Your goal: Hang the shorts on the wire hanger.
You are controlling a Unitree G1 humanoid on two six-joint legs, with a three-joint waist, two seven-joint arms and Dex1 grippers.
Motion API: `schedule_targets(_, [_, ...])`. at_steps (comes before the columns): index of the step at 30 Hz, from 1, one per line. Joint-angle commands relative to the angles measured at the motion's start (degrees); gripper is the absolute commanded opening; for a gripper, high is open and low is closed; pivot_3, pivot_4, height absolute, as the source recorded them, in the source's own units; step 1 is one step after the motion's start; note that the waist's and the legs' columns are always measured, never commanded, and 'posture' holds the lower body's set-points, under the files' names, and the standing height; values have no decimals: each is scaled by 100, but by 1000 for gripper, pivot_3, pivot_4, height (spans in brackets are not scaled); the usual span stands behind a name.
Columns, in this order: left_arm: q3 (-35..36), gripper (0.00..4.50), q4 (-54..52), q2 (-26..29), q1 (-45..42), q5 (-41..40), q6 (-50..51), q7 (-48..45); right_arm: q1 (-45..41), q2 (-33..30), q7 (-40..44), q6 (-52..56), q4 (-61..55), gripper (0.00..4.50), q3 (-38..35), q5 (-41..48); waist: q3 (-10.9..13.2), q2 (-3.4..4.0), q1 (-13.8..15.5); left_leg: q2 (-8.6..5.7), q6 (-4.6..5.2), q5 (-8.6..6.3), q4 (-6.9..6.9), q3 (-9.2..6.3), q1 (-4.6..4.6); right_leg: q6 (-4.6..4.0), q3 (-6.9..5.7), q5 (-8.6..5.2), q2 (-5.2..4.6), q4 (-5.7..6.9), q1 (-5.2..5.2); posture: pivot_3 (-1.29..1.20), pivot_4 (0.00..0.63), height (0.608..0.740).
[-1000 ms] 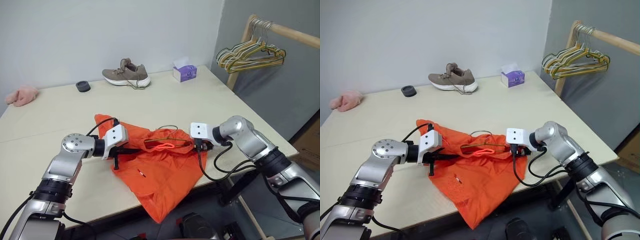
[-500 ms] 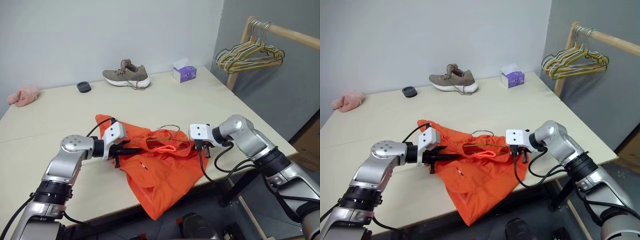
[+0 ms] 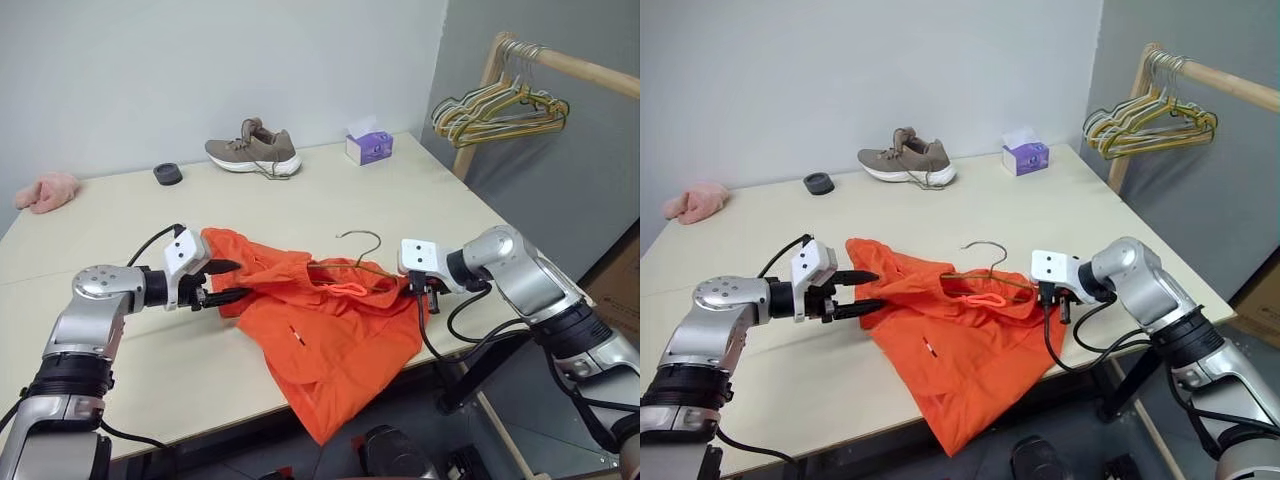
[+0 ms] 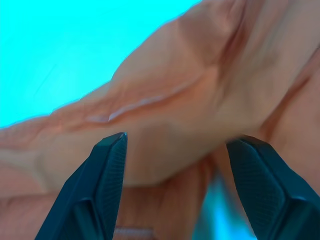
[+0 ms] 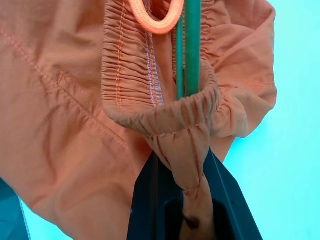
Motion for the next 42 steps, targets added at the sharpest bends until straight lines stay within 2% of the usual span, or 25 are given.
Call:
schedule_targets(1, [-14, 2879, 259, -215, -288, 133, -401, 248, 1, -66, 47, 183, -298, 0, -229, 171, 0, 0, 2, 0, 0, 0, 0, 0, 0, 0, 0, 0, -1, -1, 0, -340, 0, 740])
schedule_targets(3, [-7, 2407, 377, -395, -402, 148, -523, 364, 44, -88, 53, 284, -391, 0, -238, 208, -1, -1, 6, 0, 0, 0, 1, -2, -3, 0, -3, 0, -3, -1, 0, -342, 0, 740])
schedule_targets(10, [80, 131, 600, -541, -536, 187, -795, 603, 171, -171, 5, 552, -587, 0, -258, 334, 0, -1, -38, 0, 0, 0, 1, 1, -6, 1, 0, 0, -4, -1, -4, -344, 0, 740])
schedule_targets(11, [90, 44, 644, -510, -538, 191, -824, 607, 190, -193, -1, 581, -592, 0, -272, 348, -1, -1, -45, 0, 0, 0, 1, 1, -6, 1, 0, 0, -4, -1, -3, -342, 0, 740])
schedule_targets(20, [251, 44, 884, -308, -431, 214, -1046, 837, 441, -529, 14, 1075, -608, 0, -512, 632, 0, -1, -25, -1, 0, 0, 1, 1, -7, 1, -1, 0, -5, -2, -4, -334, 0, 740])
schedule_targets(36, [255, 44, 481, -490, -63, 145, -811, 1037, 739, -985, -111, 1544, -956, 0, -880, 1110, 0, -1, 0, -1, -1, -1, 0, 3, -8, 2, -1, -1, -5, -5, -4, -341, 0, 740])
schedule_targets(42, [226, 44, -265, -704, 181, -89, -261, 1118, 737, -851, -364, 1805, -1121, 0, -976, 1297, 0, -1, -22, 1, -1, -1, 0, 5, -8, 2, 2, -1, -5, -4, -5, -350, 0, 740])
